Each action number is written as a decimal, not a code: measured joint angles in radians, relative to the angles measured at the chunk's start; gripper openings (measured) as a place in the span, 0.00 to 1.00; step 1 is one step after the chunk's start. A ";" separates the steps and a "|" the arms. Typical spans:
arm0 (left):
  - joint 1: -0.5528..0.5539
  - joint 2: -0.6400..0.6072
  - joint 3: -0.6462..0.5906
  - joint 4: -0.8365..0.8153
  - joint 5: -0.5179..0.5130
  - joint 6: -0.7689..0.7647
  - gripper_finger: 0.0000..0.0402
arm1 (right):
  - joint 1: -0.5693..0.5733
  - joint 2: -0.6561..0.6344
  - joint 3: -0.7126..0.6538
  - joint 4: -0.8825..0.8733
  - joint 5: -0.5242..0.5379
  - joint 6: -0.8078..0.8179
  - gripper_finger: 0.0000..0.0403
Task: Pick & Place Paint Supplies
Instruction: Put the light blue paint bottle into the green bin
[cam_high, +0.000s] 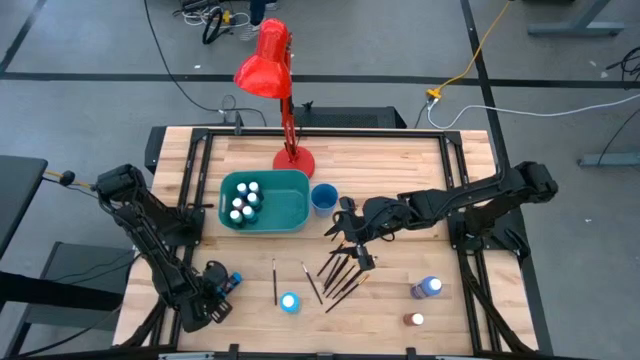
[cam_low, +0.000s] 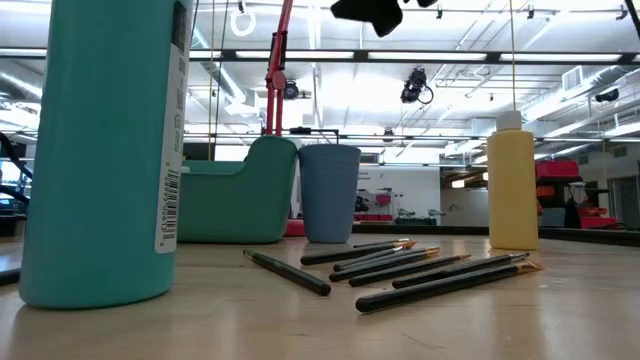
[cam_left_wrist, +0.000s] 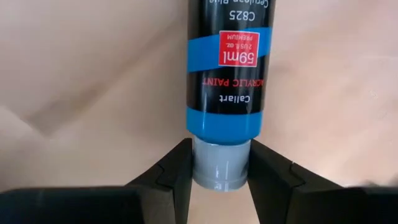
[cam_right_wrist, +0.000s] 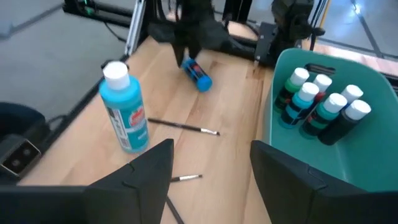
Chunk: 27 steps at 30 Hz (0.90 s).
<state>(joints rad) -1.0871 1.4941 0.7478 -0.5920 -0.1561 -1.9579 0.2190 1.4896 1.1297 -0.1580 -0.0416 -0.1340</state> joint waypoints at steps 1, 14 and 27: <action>0.001 -0.002 0.015 0.001 -0.007 0.003 0.33 | 0.000 0.005 0.000 0.003 0.002 -0.009 0.56; 0.238 -0.174 0.160 -0.011 0.460 -0.028 0.33 | 0.000 0.009 0.000 0.129 -0.001 -0.065 0.56; 0.726 -0.201 0.055 -0.093 1.133 0.270 0.33 | 0.000 0.009 0.000 0.095 -0.002 -0.055 0.56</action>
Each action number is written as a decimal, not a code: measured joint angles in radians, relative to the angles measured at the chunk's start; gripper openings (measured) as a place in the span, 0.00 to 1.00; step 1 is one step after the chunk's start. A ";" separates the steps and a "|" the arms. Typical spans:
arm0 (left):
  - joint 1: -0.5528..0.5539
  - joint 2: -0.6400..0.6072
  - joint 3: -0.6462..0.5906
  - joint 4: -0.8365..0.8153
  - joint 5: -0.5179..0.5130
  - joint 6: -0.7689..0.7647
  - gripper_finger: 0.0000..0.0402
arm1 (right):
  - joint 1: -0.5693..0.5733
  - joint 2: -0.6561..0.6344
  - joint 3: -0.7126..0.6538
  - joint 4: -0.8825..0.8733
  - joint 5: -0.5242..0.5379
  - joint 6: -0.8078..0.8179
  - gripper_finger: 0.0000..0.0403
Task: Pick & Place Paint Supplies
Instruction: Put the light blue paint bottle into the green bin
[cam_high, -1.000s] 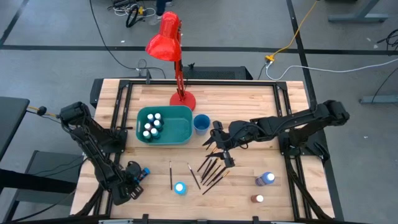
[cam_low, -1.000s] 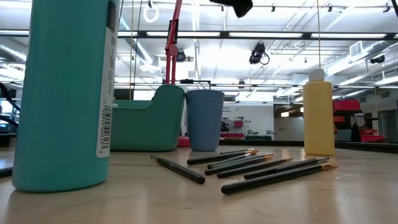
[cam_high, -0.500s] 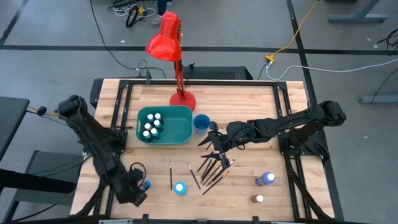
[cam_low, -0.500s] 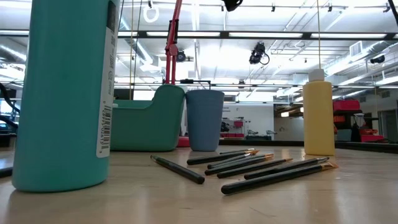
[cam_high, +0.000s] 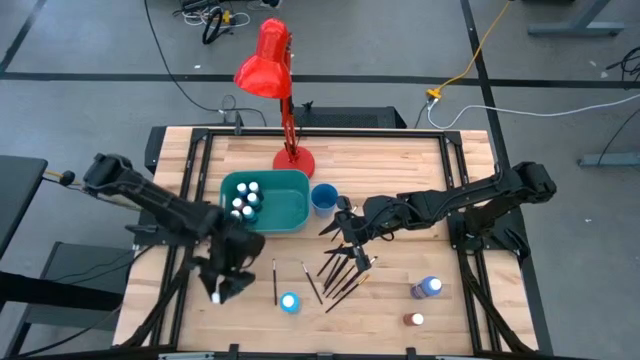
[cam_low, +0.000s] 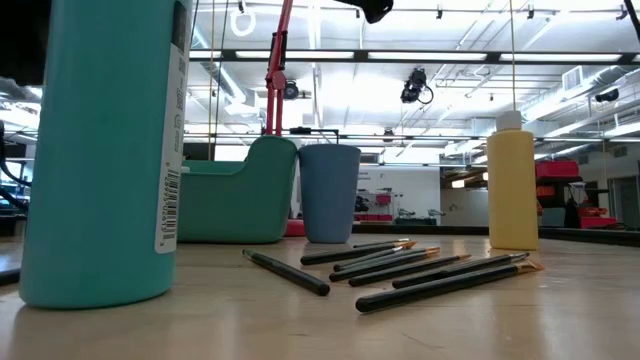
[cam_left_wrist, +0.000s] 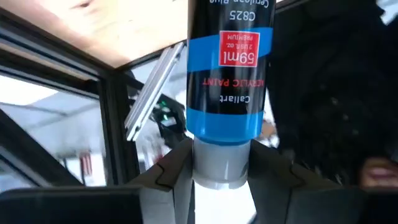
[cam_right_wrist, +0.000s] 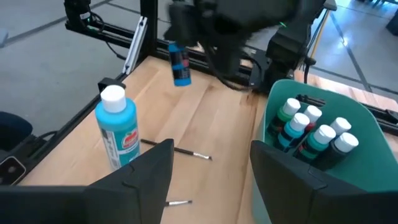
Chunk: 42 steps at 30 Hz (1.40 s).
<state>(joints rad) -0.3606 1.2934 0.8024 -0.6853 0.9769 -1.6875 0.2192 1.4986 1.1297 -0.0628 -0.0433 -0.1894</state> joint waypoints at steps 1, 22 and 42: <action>0.030 0.000 -0.025 0.000 0.041 0.021 0.33 | 0.000 0.000 0.000 -0.006 0.000 0.000 0.56; 0.081 0.020 -0.264 0.370 0.267 -0.096 0.34 | 0.000 0.000 0.000 -0.056 0.001 -0.033 0.56; -0.002 0.253 -0.264 0.608 0.284 -0.139 0.35 | 0.000 0.000 0.000 -0.063 0.000 -0.029 0.56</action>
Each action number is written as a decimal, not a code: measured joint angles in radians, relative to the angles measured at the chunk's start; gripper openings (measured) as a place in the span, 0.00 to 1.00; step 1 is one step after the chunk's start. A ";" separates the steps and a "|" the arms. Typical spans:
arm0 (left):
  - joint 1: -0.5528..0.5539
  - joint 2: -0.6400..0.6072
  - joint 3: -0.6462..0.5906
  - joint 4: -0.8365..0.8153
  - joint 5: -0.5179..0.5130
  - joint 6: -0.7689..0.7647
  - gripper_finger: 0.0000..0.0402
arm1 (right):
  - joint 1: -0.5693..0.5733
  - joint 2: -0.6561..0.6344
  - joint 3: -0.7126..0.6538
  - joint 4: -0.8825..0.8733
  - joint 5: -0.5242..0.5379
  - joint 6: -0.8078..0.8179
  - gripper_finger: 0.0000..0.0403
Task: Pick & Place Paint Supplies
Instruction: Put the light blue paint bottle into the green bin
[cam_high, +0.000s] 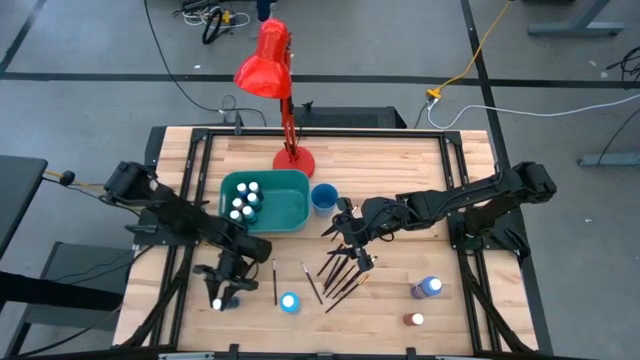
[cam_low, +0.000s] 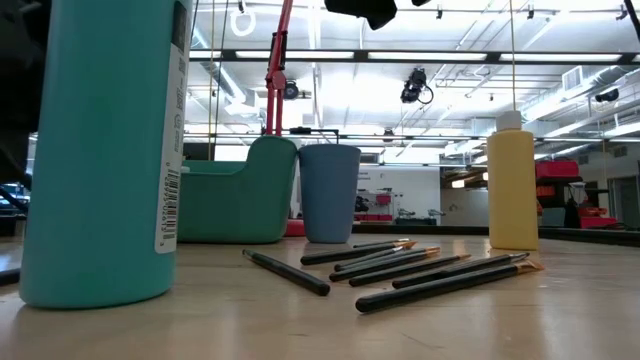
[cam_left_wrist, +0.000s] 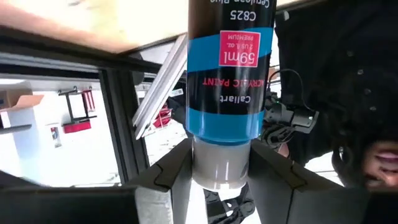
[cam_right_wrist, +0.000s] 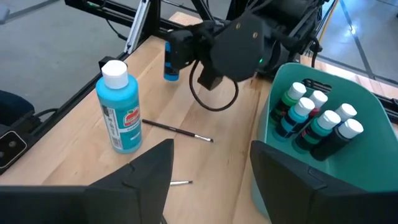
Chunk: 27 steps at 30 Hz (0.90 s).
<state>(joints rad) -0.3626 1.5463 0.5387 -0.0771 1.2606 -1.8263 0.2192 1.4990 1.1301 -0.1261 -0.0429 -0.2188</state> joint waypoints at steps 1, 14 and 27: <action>0.000 0.013 0.000 0.000 0.001 0.000 0.35 | 0.000 0.000 0.000 0.000 0.000 0.000 0.56; 0.009 0.059 0.000 0.036 0.036 -0.022 0.41 | 0.000 0.000 0.000 -0.001 0.000 0.000 0.56; 0.009 0.059 0.030 0.052 0.043 -0.002 0.41 | 0.000 0.000 0.000 -0.002 0.000 0.000 0.56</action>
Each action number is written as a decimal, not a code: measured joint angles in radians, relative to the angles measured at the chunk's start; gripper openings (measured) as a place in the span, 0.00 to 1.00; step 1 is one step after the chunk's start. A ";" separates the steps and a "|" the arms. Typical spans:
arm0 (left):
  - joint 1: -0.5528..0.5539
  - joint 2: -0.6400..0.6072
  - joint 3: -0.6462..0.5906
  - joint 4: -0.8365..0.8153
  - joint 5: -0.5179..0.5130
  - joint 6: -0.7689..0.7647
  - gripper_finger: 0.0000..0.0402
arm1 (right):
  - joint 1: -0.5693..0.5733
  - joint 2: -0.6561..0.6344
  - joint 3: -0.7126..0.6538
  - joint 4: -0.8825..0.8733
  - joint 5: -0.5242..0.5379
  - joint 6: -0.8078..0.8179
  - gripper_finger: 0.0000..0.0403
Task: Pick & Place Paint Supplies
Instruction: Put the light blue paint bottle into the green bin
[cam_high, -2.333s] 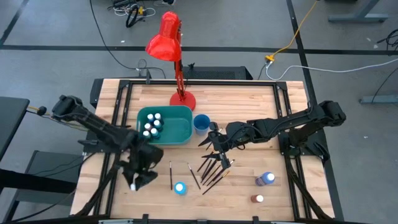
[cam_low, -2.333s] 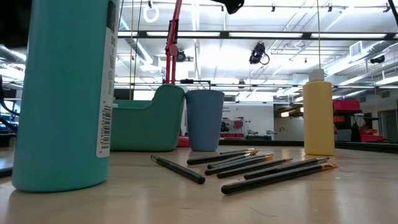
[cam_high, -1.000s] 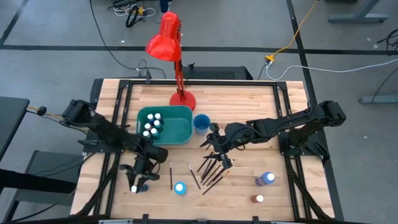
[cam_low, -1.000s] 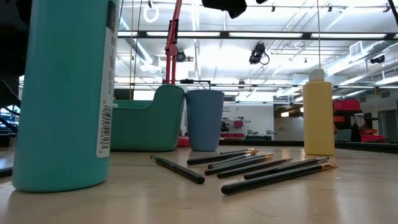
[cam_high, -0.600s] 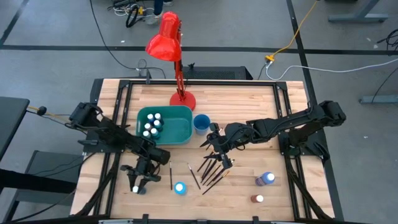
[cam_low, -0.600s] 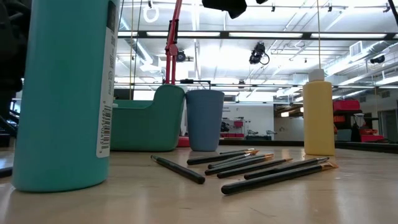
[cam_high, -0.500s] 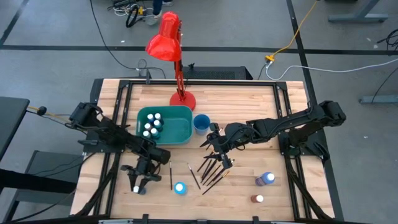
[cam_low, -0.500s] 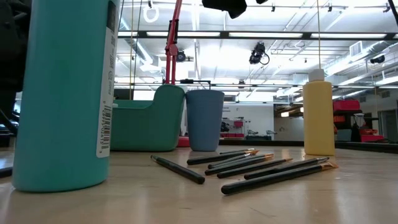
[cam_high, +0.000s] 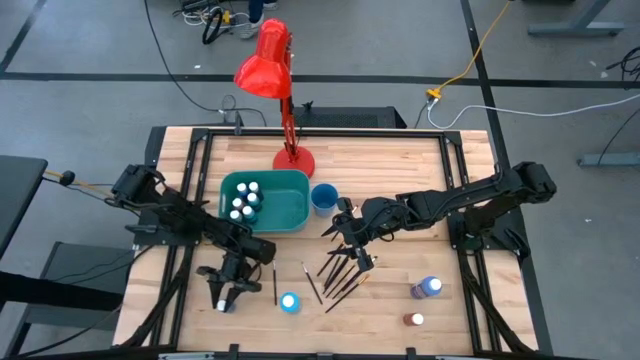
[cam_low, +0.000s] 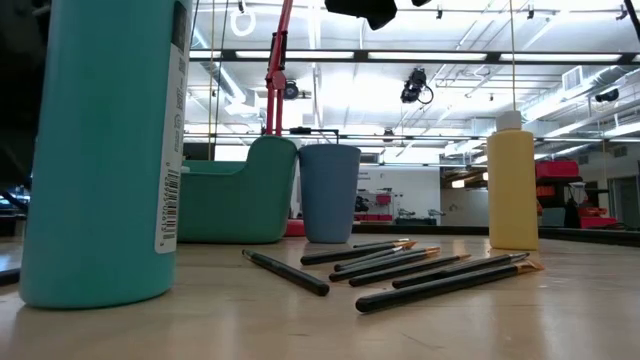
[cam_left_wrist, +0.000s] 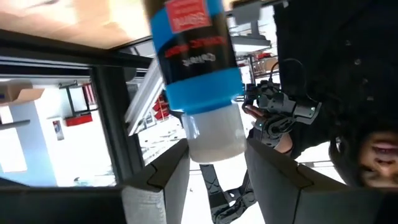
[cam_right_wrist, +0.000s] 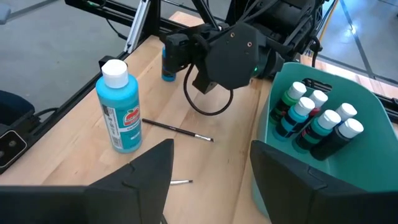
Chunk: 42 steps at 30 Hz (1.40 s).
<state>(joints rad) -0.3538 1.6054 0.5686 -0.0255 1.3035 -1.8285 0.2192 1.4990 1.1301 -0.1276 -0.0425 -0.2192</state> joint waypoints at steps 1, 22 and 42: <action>0.000 0.000 0.007 -0.001 -0.002 -0.005 0.41 | 0.000 0.000 0.000 0.000 0.000 0.000 0.56; -0.054 -0.147 0.133 -0.080 -0.237 -0.014 0.41 | 0.000 0.000 0.000 0.000 0.000 0.027 0.56; -0.468 -0.423 0.571 -1.026 -1.391 0.008 0.32 | 0.000 0.000 0.000 0.027 0.000 0.027 0.56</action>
<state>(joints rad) -0.8217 1.1829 1.1396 -1.0517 -0.0875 -1.8201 0.2190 1.4990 1.1305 -0.1004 -0.0425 -0.1921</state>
